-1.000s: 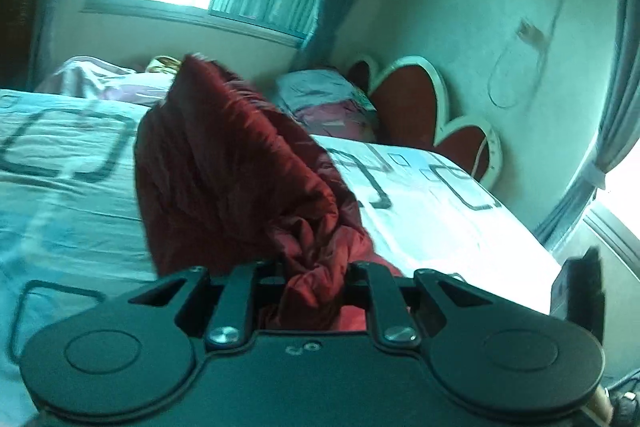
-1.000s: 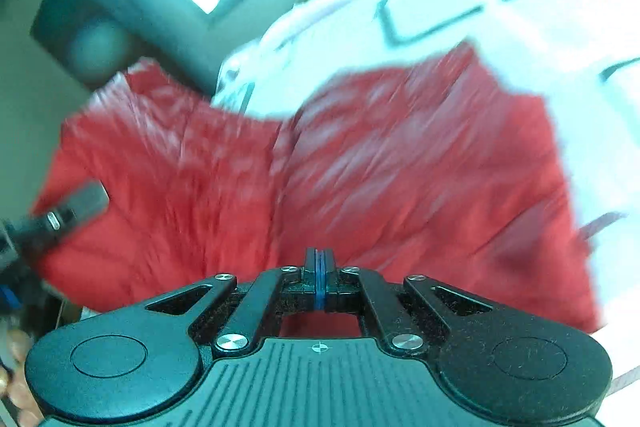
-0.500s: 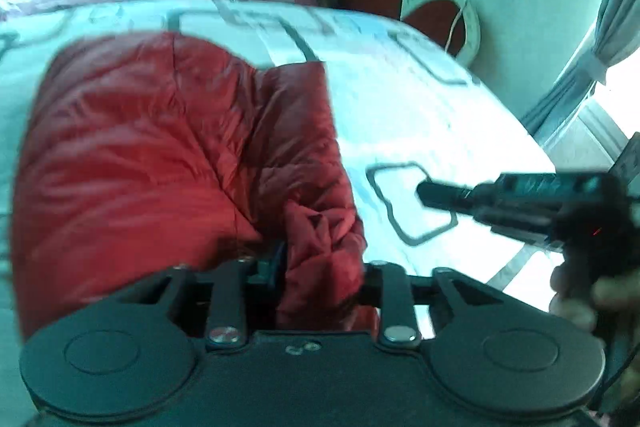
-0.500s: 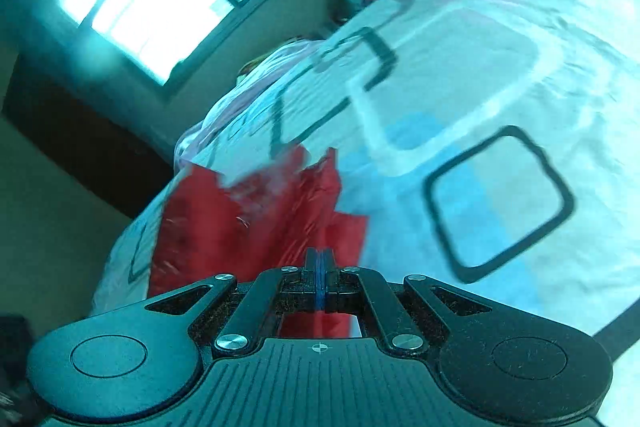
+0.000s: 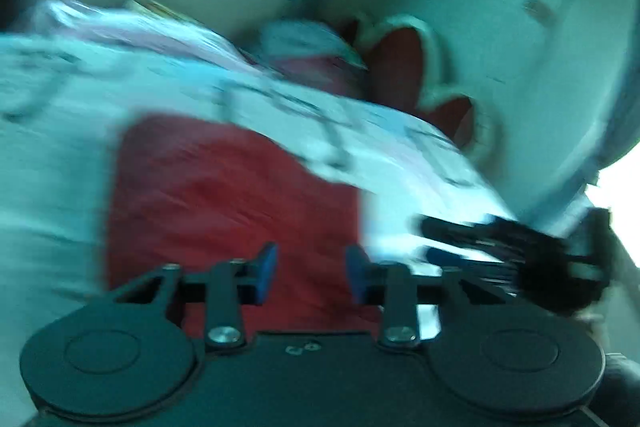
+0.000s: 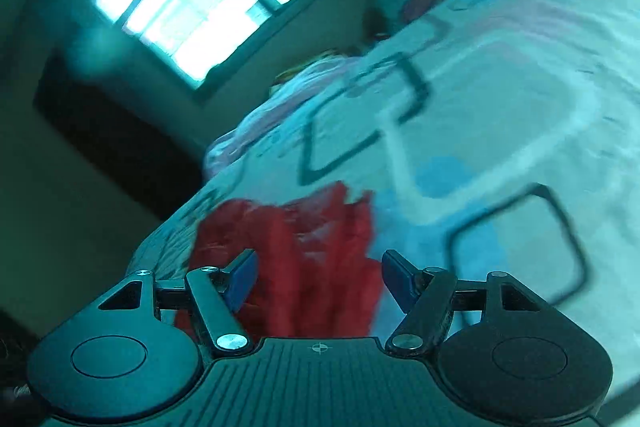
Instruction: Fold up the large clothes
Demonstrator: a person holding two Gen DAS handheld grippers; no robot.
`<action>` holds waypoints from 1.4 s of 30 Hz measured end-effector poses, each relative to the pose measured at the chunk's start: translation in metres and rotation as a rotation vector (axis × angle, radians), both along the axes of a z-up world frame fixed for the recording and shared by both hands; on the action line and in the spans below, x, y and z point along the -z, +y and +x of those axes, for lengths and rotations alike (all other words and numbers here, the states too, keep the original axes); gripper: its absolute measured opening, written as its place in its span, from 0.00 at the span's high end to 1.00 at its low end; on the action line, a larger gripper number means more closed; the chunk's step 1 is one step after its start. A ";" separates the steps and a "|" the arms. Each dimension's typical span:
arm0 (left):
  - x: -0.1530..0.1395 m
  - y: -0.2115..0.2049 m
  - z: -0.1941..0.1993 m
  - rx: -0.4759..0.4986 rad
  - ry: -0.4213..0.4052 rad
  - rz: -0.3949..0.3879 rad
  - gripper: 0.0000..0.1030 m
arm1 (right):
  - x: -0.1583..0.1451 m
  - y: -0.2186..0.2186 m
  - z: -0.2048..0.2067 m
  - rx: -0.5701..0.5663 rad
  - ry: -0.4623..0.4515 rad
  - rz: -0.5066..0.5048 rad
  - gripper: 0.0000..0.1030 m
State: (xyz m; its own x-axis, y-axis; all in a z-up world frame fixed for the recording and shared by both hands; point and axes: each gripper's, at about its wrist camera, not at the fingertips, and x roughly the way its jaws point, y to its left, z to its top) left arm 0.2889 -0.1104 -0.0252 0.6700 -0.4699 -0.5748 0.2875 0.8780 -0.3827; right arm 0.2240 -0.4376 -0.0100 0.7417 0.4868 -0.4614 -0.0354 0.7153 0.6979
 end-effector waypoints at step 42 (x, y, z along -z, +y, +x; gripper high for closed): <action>0.030 0.007 -0.011 0.268 0.009 0.145 0.74 | -0.006 0.089 -0.031 -0.232 0.046 -0.381 0.68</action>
